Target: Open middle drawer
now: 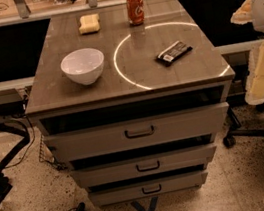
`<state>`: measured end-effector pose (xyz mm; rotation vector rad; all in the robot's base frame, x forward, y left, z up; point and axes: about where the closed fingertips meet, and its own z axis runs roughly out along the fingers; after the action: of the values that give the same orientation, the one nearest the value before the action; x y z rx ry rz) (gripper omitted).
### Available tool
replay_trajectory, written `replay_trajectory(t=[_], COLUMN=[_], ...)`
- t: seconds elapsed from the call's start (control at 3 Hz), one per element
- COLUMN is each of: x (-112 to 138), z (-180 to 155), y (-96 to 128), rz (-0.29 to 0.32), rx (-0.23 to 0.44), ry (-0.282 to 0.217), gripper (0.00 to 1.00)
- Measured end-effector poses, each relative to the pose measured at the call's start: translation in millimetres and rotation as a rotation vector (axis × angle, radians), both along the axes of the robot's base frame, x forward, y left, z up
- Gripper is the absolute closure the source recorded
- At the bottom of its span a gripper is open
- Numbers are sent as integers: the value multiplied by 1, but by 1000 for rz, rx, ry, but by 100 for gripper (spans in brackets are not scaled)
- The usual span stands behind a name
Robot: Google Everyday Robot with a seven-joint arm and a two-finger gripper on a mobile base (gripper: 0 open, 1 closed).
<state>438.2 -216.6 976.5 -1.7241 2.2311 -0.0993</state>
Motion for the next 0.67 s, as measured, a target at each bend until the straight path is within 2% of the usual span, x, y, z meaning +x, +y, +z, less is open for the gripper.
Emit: replay_trajectory(t=[0.33,0.67], x=[-1,-9], z=[-3,-38], y=[0,2], rz=[1,20], rx=[3,33], ry=[-2,-22], gripper=[0,0])
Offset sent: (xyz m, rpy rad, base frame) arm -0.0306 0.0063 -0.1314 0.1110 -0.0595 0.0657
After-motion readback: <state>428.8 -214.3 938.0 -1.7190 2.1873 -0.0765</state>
